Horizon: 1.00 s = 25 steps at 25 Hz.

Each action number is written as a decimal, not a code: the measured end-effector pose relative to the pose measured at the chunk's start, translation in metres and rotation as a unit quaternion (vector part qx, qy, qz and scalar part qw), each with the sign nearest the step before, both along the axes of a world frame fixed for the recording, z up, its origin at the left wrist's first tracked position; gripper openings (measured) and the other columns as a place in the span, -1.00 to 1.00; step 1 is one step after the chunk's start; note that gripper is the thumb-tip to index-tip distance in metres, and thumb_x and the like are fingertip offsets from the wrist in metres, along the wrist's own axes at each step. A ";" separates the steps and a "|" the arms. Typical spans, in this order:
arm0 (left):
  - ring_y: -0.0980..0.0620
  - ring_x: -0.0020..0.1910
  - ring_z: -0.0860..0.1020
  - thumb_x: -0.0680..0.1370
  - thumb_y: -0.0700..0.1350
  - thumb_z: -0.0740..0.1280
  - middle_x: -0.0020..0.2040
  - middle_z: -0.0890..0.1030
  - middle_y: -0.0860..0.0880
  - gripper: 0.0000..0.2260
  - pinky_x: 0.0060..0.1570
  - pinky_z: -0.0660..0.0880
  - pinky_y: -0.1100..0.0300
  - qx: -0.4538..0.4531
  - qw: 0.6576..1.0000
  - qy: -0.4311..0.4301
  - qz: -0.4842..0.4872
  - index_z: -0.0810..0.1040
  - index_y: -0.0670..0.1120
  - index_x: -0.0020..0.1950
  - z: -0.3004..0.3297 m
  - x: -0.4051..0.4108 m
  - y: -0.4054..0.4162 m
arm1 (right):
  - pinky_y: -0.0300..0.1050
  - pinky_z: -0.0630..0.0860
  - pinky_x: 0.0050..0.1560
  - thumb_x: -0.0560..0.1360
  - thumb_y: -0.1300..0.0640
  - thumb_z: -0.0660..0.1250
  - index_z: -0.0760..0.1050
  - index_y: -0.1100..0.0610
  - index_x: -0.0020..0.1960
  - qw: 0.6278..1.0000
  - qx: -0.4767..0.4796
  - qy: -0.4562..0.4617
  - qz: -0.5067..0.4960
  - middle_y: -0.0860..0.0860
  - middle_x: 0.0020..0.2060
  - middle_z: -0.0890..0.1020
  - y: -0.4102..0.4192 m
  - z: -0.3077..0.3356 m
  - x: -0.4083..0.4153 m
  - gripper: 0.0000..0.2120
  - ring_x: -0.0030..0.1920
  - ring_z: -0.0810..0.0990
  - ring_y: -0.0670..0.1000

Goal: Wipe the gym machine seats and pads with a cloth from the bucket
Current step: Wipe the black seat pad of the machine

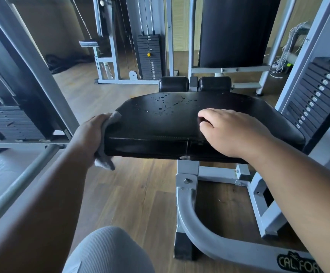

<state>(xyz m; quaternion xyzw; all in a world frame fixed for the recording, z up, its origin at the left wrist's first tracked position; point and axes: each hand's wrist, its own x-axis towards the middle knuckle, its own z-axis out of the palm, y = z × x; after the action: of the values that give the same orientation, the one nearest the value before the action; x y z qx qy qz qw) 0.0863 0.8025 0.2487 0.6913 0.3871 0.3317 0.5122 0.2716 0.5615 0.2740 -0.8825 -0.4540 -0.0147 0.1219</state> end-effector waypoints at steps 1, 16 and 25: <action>-0.06 -0.12 0.62 0.48 0.04 0.42 -0.19 0.64 0.00 -0.88 -0.03 0.53 0.11 -0.044 0.999 -0.002 -0.019 0.66 0.02 -0.20 0.001 0.002 0.008 | -0.02 0.30 -0.02 0.60 0.01 -0.02 0.42 -0.02 0.13 1.000 -0.003 0.006 0.000 -0.13 0.10 0.55 0.001 0.000 0.001 -0.73 0.10 0.45 0.02; 0.09 0.58 0.14 0.62 0.16 0.07 0.57 0.23 0.21 -0.46 0.50 0.13 -0.06 0.361 0.807 0.347 -0.315 0.05 0.25 0.60 0.055 0.049 -0.048 | 0.17 0.05 0.55 0.51 -0.22 -0.12 0.20 0.02 0.54 0.987 -0.129 0.053 -0.083 0.19 0.58 0.18 0.006 0.017 -0.007 -0.33 0.58 0.10 0.18; -0.07 0.61 -0.16 0.51 0.44 0.08 0.64 -0.12 -0.15 -0.10 0.56 -0.18 0.02 0.148 0.840 0.516 -0.077 -0.08 -0.11 0.64 0.059 0.068 -0.060 | 0.14 0.01 0.54 0.46 -0.31 -0.09 0.13 0.01 0.56 0.976 -0.199 0.079 -0.027 0.09 0.54 0.16 0.009 0.034 0.021 -0.25 0.53 0.12 0.13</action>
<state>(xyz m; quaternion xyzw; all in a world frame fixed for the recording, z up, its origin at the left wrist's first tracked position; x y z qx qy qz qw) 0.1542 0.7428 0.3079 0.8576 0.4870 -0.0603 0.1536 0.2925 0.5709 0.3080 -0.8994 -0.4125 0.1427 -0.0211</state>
